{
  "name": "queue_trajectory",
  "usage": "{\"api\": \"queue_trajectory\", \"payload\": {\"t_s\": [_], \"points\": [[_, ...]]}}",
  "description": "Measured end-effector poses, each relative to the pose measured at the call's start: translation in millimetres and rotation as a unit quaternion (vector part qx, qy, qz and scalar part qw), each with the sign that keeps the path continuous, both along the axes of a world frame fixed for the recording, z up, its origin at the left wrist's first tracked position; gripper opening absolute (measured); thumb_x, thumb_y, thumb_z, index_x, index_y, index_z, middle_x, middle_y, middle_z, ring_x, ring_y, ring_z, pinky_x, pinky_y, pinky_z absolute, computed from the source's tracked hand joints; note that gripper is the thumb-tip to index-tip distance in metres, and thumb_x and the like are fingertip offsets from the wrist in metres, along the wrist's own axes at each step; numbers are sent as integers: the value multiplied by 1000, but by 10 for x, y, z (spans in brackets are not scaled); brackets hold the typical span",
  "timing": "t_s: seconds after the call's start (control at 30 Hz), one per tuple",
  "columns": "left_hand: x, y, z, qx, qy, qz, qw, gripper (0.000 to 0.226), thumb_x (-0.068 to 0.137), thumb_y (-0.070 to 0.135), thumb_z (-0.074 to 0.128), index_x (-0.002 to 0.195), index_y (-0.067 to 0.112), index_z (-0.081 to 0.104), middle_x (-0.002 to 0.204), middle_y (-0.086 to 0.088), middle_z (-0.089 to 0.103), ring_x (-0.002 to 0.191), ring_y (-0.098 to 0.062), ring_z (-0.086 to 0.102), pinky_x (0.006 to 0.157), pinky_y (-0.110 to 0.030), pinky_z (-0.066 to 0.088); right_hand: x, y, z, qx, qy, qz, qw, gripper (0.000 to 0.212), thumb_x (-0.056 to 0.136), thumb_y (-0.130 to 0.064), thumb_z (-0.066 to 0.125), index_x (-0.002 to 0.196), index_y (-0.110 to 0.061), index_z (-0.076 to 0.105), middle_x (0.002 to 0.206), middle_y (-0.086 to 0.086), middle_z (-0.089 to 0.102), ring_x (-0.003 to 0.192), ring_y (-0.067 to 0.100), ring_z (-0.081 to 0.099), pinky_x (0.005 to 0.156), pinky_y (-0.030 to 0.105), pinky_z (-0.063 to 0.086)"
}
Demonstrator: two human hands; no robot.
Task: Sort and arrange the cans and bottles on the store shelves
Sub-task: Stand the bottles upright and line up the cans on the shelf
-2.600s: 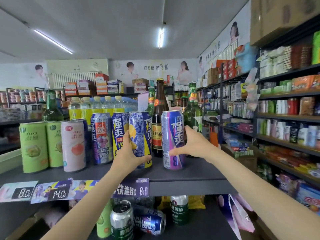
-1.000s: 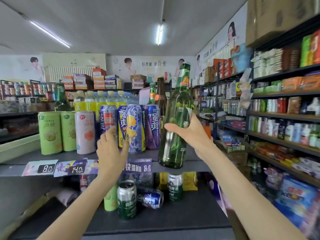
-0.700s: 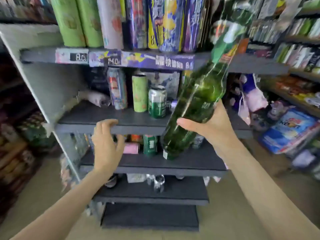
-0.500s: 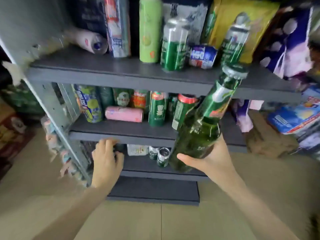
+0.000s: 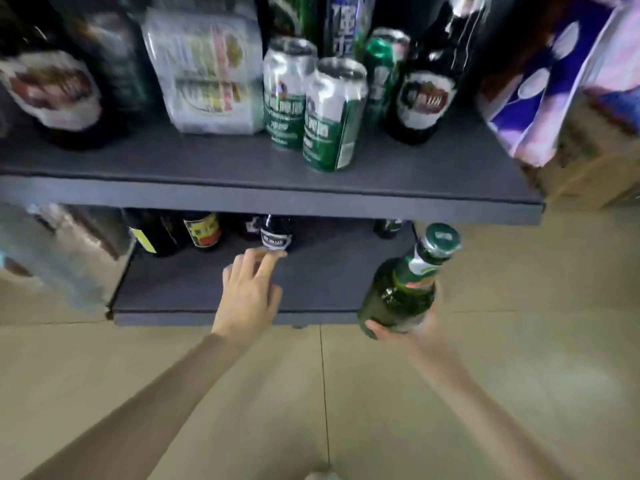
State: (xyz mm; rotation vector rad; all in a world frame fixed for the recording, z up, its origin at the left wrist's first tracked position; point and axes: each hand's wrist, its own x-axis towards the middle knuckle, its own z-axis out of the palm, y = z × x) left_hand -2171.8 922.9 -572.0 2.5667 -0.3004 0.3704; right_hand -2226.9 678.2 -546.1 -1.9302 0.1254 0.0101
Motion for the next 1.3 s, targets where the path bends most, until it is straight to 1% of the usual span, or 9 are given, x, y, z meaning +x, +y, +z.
{"api": "queue_trajectory", "payload": {"t_s": [0.07, 0.13, 0.3, 0.4, 0.5, 0.73, 0.9, 1.07, 1.3], "points": [[80, -56, -380, -4, 18, 7, 1000, 52, 69, 4, 47, 121, 7, 51, 113, -13, 53, 94, -23, 40, 82, -33, 28, 87, -50, -442, -24, -42, -40, 998, 83, 47, -27, 90, 110, -56, 44, 107, -24, 63, 105, -4, 58, 91, 14, 45], [166, -83, -715, 1, 27, 18, 999, 54, 73, -1, 51, 127, 3, 48, 118, -16, 53, 100, -31, 44, 87, -37, 29, 194, -106, -767, -66, -72, -72, 993, 85, 48, -10, 92, 110, -44, 44, 101, -26, 60, 99, -16, 54, 83, -1, 36], [349, -166, -1161, -8, 52, 66, 996, 59, 79, -2, 55, 135, 3, 40, 126, -15, 48, 113, -35, 42, 96, -42, 28, 561, -207, -1233, -97, -108, -105, 984, 78, 56, -6, 88, 115, -24, 39, 98, -21, 54, 83, -10, 50, 73, -8, 30], [410, -167, -1299, -14, 64, 86, 994, 61, 79, -1, 54, 137, 6, 38, 135, -13, 44, 119, -35, 40, 99, -43, 27, 840, -220, -1351, -84, -98, -133, 983, 79, 59, -9, 87, 123, -18, 40, 102, -11, 58, 94, 5, 55, 75, -4, 34], [457, -111, -1415, -12, 82, 93, 992, 60, 81, 0, 55, 138, 7, 38, 137, -12, 42, 120, -34, 39, 100, -42, 27, 1148, -200, -1409, -77, -82, -139, 984, 82, 62, -13, 86, 128, -17, 38, 108, -9, 56, 99, 8, 54, 85, 15, 40], [615, -60, -1628, -41, 119, 76, 989, 61, 83, -1, 54, 139, 7, 34, 138, -13, 41, 120, -34, 44, 100, -42, 32, 2050, -64, -1470, -58, -90, -180, 978, 91, 65, -18, 85, 137, -10, 29, 122, 2, 55, 117, 19, 49, 103, 27, 35], [696, -50, -1754, -58, 149, 60, 985, 62, 86, 2, 52, 142, 10, 28, 134, -11, 43, 122, -29, 45, 95, -39, 39, 2535, 86, -1592, -57, -117, -226, 965, 84, 60, -19, 87, 127, -8, 37, 124, 9, 56, 115, 28, 51, 101, 33, 41], [717, -20, -1824, -60, 148, 56, 986, 62, 85, 2, 52, 141, 10, 28, 133, -10, 46, 121, -27, 46, 95, -37, 40, 2606, 211, -1741, -58, -154, -268, 949, 89, 63, -20, 84, 135, -8, 33, 130, 8, 50, 116, 27, 42, 93, 32, 38], [625, 50, -1746, -66, 140, 49, 987, 62, 85, 1, 50, 141, 12, 26, 135, -9, 43, 117, -27, 50, 91, -37, 42, 2467, 150, -1870, -61, -94, -224, 968, 91, 72, -13, 79, 144, -6, 23, 140, 10, 41, 130, 26, 39, 110, 35, 33]]}}
